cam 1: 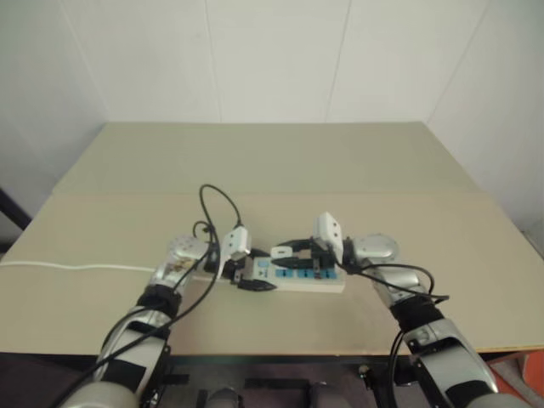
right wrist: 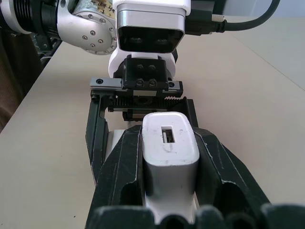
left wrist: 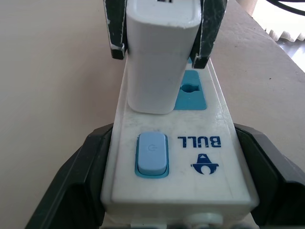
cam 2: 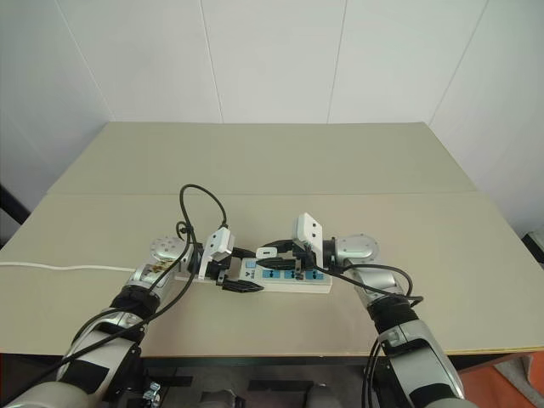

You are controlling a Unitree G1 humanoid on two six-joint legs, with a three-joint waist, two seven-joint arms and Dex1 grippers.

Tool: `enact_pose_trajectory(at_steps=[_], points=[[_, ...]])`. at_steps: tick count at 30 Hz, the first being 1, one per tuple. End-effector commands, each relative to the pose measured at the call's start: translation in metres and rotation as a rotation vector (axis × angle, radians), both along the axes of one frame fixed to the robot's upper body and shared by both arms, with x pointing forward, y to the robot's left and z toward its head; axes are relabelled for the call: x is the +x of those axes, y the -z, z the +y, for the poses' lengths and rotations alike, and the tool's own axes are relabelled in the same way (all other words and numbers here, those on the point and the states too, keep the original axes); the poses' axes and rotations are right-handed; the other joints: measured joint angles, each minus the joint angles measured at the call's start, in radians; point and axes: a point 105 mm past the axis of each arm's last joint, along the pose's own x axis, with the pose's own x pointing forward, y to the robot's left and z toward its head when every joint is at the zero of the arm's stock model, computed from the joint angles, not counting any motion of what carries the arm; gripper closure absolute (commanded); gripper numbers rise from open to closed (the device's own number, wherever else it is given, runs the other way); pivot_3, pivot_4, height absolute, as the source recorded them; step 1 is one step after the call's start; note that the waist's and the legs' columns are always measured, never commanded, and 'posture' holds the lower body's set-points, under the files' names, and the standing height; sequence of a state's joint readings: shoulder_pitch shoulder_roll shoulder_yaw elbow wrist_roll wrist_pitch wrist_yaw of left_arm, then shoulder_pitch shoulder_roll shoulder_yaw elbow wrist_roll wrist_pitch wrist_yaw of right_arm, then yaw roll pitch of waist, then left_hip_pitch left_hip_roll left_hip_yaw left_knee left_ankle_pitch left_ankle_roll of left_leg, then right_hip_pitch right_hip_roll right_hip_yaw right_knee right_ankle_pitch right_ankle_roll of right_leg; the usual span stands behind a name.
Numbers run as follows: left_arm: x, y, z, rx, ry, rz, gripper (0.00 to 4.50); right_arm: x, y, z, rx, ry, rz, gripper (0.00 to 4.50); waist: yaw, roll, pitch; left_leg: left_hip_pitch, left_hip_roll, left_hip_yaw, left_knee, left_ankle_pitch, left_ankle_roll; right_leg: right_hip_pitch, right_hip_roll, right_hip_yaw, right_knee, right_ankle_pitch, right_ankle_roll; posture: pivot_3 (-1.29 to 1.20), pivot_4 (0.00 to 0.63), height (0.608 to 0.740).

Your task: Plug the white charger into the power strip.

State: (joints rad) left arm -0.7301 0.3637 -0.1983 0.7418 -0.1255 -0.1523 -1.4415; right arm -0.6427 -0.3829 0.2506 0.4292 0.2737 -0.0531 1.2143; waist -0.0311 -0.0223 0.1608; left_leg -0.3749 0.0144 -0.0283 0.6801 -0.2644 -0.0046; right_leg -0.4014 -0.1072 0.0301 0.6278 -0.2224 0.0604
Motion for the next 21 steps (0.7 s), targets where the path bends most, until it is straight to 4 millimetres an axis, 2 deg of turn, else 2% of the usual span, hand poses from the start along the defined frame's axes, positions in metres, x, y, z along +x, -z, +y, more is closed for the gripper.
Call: enact_pose_trajectory(at_steps=[1, 12, 21], points=[[0.000, -0.003, 0.013, 0.028, 0.000, -0.009, 1.19, 0.001, 0.061, -0.050, -0.175, 0.186, 0.227, 3.39, 0.000, 0.000, 0.000, 0.000, 0.000, 0.000, 0.000, 0.000, 0.000, 0.000, 0.000, 0.000, 0.000, 0.000, 0.000, 0.00, 0.150, 0.740], [0.001, -0.005, 0.018, 0.032, -0.006, -0.015, 1.19, -0.007, 0.066, -0.049, -0.034, 0.205, 0.297, 3.39, 0.006, 0.000, 0.000, 0.000, 0.000, 0.000, -0.001, 0.000, 0.000, 0.001, 0.000, 0.000, -0.001, 0.000, 0.000, 0.00, 0.150, 0.740], [0.002, -0.009, 0.023, 0.043, -0.011, -0.020, 1.19, -0.012, 0.073, -0.045, -0.083, 0.156, 0.277, 3.39, 0.007, 0.000, 0.000, 0.001, 0.000, 0.000, -0.001, 0.000, 0.000, 0.001, 0.000, 0.000, -0.002, 0.000, 0.000, 0.00, 0.150, 0.740]])
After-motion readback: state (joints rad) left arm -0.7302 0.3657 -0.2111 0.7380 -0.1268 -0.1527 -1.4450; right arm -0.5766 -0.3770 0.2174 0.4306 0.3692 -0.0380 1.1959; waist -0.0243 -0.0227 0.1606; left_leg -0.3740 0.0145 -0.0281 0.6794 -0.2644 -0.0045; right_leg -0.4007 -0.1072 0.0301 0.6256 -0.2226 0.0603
